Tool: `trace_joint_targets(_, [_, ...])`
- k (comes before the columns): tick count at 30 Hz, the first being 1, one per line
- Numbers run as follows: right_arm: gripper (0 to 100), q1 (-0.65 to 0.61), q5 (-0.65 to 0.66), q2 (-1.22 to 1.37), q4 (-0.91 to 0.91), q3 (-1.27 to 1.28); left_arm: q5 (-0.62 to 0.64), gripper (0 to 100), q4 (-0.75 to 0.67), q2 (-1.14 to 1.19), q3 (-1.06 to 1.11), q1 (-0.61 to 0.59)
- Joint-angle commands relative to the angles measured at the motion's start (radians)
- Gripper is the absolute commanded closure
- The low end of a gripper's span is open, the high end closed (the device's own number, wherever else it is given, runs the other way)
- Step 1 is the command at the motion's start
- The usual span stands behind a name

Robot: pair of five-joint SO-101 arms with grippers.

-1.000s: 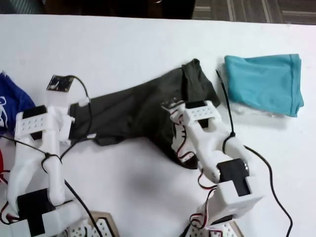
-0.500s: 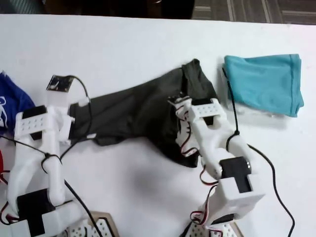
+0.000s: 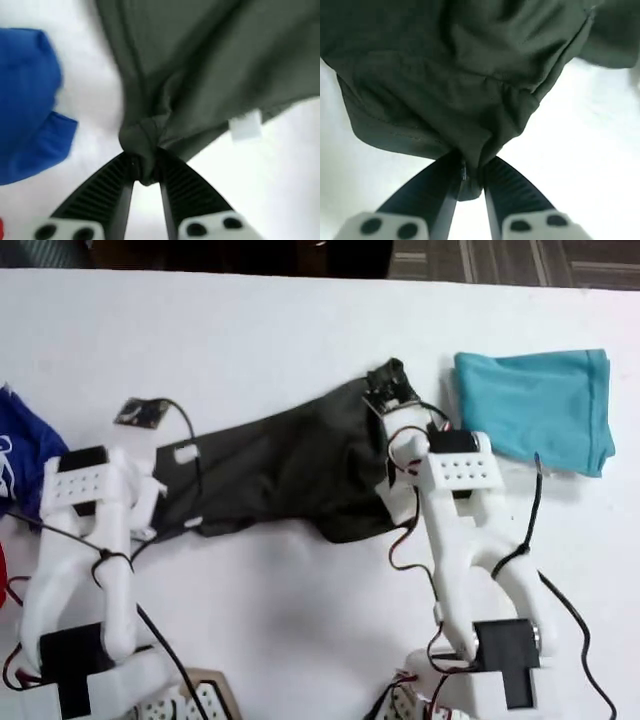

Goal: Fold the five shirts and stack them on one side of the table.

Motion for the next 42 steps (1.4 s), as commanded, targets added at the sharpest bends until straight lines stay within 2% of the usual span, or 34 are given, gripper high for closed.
trace_joint_targets(1, [98.1,0.045,0.009,-0.056,-0.012,-0.031,0.008,98,0.074,-0.040,-0.039,0.026])
trace_joint_targets(10, [98.1,0.070,0.011,-0.067,-0.018,-0.040,0.008,98,0.098,-0.043,-0.045,0.023])
trace_joint_targets(13, [98.0,0.068,0.002,-0.091,-0.019,-0.086,0.012,98,0.112,-0.043,-0.107,0.023])
trace_joint_targets(27, [98.0,0.074,-0.049,-0.383,-0.051,-0.365,0.015,98,0.479,-0.043,-0.797,0.021])
trace_joint_targets(31, [98.1,0.074,-0.049,-0.479,-0.048,-0.404,0.017,98,0.534,-0.049,-0.934,0.021])
trace_joint_targets(42, [98.1,0.074,-0.049,-0.814,-0.033,-0.420,0.015,98,0.534,-0.411,-0.920,0.023])
